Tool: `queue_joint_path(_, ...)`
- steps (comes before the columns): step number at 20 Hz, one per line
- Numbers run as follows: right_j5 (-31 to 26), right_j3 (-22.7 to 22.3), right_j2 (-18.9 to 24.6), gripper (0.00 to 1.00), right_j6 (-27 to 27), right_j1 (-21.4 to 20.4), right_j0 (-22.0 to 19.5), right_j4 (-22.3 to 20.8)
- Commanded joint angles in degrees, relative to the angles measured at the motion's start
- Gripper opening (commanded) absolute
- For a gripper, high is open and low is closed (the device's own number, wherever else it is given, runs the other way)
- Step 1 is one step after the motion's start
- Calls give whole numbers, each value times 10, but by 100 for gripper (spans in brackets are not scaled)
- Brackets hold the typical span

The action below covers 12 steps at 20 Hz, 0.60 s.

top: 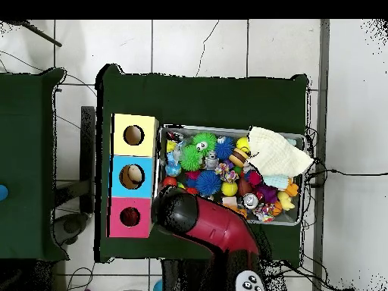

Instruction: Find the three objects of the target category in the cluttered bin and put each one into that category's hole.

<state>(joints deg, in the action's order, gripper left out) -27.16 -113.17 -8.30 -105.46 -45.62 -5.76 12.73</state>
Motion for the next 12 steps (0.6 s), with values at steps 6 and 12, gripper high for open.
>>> queue_joint_path(6, 89, 21, 114, 0, 44, 37, -106, -94)
queue_joint_path(12, 111, 16, 139, 0, 62, 57, -175, -163)
